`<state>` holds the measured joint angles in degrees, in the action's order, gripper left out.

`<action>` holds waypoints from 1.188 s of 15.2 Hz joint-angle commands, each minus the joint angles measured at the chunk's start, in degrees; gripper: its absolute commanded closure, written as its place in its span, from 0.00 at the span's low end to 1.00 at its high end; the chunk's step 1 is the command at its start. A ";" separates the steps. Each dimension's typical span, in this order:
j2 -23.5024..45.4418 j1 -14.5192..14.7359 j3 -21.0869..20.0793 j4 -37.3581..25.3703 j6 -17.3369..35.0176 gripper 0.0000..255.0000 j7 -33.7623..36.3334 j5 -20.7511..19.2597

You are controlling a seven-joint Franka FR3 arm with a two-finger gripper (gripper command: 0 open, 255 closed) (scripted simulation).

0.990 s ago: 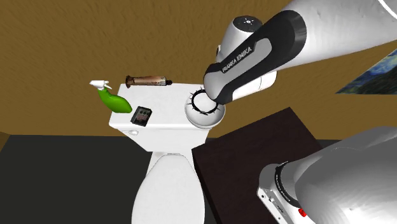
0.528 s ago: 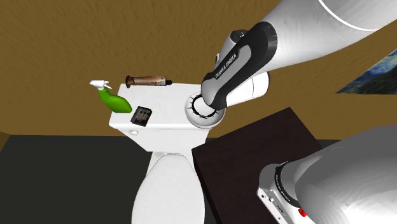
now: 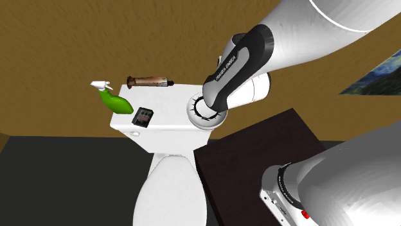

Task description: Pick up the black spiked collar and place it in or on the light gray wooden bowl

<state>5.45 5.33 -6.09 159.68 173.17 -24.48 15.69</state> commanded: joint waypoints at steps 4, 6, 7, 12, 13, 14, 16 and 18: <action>0.01 0.00 0.00 0.00 0.01 0.00 -0.01 0.01; 0.01 0.00 0.00 0.00 0.01 0.00 -0.01 0.01; -3.03 0.39 0.81 0.71 -2.33 0.00 1.15 -1.42; -11.31 -0.02 1.41 2.06 -9.29 0.00 3.55 -4.49; -11.32 -0.03 1.40 2.06 -9.29 0.00 3.56 -4.50; -11.31 -0.03 1.40 2.06 -9.29 0.00 3.55 -4.49; -11.31 -0.03 1.40 2.06 -9.29 0.00 3.55 -4.49; -11.31 -0.03 1.40 2.06 -9.29 0.00 3.55 -4.49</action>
